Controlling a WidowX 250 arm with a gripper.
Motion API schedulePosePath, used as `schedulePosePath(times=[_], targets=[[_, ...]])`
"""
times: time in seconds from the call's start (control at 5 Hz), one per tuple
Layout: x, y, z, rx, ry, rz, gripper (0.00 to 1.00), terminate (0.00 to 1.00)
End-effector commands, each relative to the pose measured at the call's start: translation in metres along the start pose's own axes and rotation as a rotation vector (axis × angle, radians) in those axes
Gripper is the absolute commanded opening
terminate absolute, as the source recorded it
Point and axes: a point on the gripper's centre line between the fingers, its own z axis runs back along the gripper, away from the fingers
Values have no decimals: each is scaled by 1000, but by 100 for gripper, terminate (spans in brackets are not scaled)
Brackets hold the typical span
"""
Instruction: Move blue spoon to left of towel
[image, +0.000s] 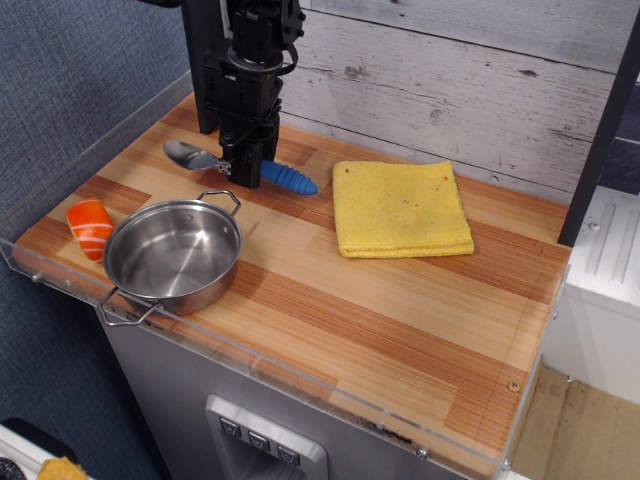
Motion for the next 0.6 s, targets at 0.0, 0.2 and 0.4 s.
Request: schedulePosePath(times=[0.0,0.2,0.4], targets=[[-6,9,-2,-59,55,5,0,0],[-6,8,-5,-65,58,-16,0,0],[-4,8,-2,-97,76,-60,100,0]])
